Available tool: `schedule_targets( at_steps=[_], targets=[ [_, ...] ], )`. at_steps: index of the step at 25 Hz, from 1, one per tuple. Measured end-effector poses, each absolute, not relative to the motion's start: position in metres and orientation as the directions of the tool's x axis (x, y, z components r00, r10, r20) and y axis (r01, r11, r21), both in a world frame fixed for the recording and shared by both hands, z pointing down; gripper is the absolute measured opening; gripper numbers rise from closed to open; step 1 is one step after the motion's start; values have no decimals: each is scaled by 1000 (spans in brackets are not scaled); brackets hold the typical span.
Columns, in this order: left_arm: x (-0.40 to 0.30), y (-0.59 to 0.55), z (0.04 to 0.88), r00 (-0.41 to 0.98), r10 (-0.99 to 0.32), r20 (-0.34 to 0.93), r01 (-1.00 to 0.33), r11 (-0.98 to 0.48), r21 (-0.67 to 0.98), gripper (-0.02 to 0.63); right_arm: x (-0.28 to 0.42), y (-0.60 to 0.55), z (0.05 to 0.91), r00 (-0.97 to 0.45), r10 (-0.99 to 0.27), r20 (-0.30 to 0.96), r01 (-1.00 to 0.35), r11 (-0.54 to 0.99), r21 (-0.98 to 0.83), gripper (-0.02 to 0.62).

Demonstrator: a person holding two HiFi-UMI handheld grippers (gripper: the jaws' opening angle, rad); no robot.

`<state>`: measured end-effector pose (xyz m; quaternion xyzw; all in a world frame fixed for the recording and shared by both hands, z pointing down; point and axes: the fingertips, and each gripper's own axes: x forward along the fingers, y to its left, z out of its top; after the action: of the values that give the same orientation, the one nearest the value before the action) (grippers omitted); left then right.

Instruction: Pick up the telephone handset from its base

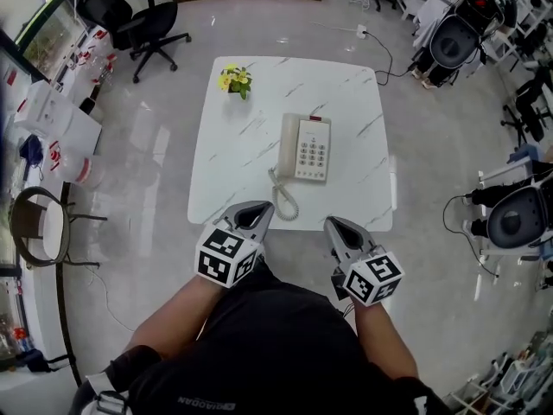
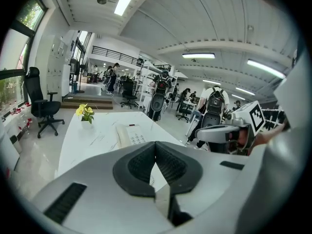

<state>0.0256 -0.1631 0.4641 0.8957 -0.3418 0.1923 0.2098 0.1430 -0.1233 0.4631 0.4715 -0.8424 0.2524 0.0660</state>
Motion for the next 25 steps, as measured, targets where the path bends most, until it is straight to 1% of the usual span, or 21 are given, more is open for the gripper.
schedule_targets(
  at_steps=[9, 16, 21, 25],
  targets=[
    [3, -233, 467, 721, -498, 482, -653, -721, 232, 2, 123, -187, 468, -495, -784, 373, -859, 379, -344, 2],
    [-10, -265, 474, 738, -470, 485, -622, -753, 216, 2, 115, -216, 475, -460, -802, 382, -877, 342, -337, 2],
    [-13, -270, 480, 730, -467, 498, -628, -745, 223, 2, 115, -224, 477, -466, -796, 386, -873, 345, -343, 2],
    [-9, -276, 482, 714, -492, 498, -655, -722, 224, 2, 118, -233, 480, -495, -776, 391, -860, 373, -347, 2]
  ],
)
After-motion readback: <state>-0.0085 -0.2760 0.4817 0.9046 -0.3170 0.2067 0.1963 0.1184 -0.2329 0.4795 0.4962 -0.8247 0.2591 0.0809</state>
